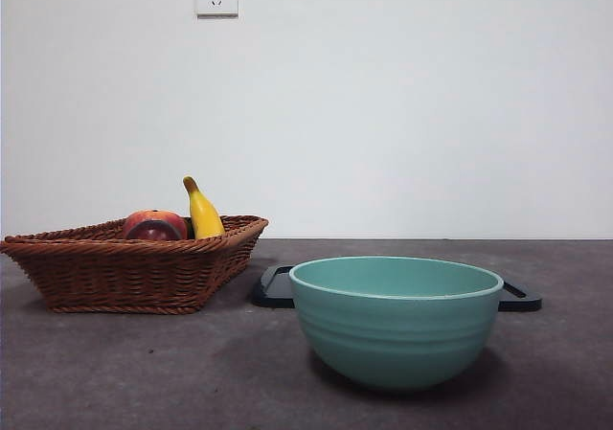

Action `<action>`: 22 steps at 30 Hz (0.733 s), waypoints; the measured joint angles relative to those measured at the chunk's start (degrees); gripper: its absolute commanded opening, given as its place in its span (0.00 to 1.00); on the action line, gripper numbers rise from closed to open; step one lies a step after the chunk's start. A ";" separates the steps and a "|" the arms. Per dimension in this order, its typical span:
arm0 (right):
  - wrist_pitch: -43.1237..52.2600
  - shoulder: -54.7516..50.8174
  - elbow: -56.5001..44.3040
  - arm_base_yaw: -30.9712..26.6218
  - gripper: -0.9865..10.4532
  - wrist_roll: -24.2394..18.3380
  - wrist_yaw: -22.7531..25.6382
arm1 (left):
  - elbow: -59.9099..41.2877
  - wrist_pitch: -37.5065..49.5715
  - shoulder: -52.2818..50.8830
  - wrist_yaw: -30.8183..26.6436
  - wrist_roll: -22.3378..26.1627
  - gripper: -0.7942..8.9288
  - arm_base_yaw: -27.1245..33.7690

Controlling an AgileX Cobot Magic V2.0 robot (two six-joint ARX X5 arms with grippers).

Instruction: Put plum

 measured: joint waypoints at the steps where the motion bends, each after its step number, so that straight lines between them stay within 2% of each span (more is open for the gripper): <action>1: 1.14 -1.68 -2.12 -0.31 0.09 -0.04 0.39 | 0.00 0.00 0.00 0.00 0.00 0.09 0.00; 9: 3.80 -10.27 -13.09 -1.07 0.09 0.02 3.50 | 0.00 0.00 0.00 0.00 0.00 0.09 0.00; 22: 1.79 -14.71 -19.37 -1.07 0.09 1.53 4.83 | 0.00 0.00 0.00 0.00 0.00 0.09 0.00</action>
